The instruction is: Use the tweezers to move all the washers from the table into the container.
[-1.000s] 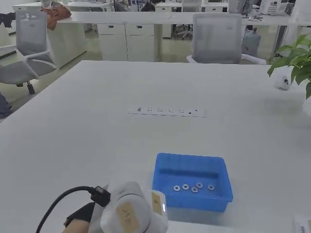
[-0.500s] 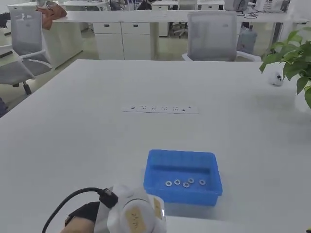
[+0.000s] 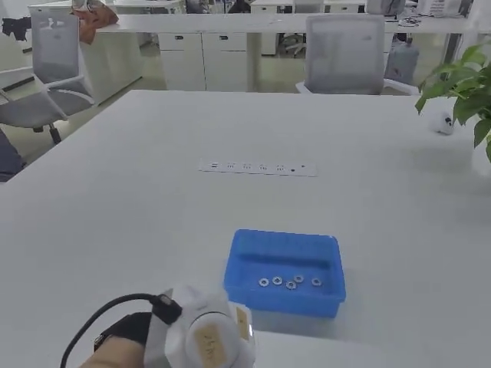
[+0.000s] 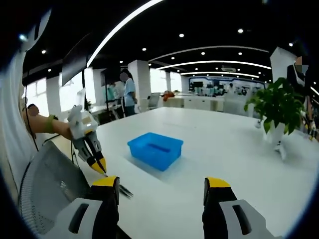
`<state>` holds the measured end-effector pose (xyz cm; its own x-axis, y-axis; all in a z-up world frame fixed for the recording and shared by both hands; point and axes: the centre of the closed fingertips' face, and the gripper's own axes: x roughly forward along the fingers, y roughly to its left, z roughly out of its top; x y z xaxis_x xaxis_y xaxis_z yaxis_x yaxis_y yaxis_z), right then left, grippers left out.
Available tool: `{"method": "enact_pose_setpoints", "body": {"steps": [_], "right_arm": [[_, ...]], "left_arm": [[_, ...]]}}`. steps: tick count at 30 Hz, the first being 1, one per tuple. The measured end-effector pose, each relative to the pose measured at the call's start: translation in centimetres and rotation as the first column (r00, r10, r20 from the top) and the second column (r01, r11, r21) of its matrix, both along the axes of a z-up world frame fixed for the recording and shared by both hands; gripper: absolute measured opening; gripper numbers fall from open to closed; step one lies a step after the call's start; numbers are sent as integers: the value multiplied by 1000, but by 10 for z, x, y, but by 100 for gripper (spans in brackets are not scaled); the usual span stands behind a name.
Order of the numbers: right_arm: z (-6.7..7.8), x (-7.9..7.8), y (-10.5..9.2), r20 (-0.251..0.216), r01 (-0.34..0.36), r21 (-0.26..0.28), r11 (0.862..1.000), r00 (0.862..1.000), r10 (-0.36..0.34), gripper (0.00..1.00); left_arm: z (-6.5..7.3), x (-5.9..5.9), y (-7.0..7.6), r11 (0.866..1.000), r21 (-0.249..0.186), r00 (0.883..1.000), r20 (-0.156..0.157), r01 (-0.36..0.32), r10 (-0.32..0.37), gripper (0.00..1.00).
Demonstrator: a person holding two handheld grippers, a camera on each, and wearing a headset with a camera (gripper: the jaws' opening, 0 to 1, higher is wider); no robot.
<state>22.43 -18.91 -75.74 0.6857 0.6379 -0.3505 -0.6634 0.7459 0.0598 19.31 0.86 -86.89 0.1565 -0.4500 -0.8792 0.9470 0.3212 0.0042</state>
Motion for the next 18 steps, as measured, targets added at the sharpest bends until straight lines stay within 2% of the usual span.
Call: {"method": "enact_pose_setpoints", "body": {"steps": [2,4,6,7,8,9,10,11,13,14,15,16,17,18], "right_arm": [[2,2,-3,9,19,9,1000,1000,-19,67],[5,5,-6,20,41,19,999,999,-41,69],[8,8,-9,34,60,24,998,998,-61,71],[9,9,-11,43,71,25,997,996,-72,72],[10,10,-12,47,77,24,997,996,-78,73],[11,11,-12,52,82,23,996,995,-83,74],[11,12,-13,55,87,22,996,995,-88,74],[12,12,-14,61,94,18,995,994,-95,76],[13,14,-16,78,106,12,994,991,-107,78],[15,15,-17,85,116,10,993,990,-116,79],[16,16,-18,91,121,11,993,988,-122,80],[17,17,-19,97,130,14,991,987,-131,80],[18,17,-20,102,137,16,990,985,-138,80],[19,19,-22,110,143,19,990,983,-144,81]], "left_arm": [[8,-2,4,996,-52,997,-4,-74,74,5],[20,0,10,975,-135,983,12,-178,181,11],[34,1,16,928,-236,954,9,-288,298,18],[44,4,21,885,-304,927,16,-352,374,22],[51,5,24,856,-347,910,15,-384,415,26],[61,7,27,812,-410,886,22,-414,463,27],[68,9,31,782,-448,867,31,-433,498,28],[78,12,38,745,-495,836,65,-448,545,31],[86,14,47,714,-521,797,100,-468,596,40],[93,16,52,697,-545,770,137,-466,623,45],[99,18,56,681,-564,748,159,-467,645,49],[105,19,60,650,-593,716,169,-474,677,54],[109,21,61,627,-615,695,172,-477,698,57],[119,24,62,586,-664,662,179,-464,728,61]]}}
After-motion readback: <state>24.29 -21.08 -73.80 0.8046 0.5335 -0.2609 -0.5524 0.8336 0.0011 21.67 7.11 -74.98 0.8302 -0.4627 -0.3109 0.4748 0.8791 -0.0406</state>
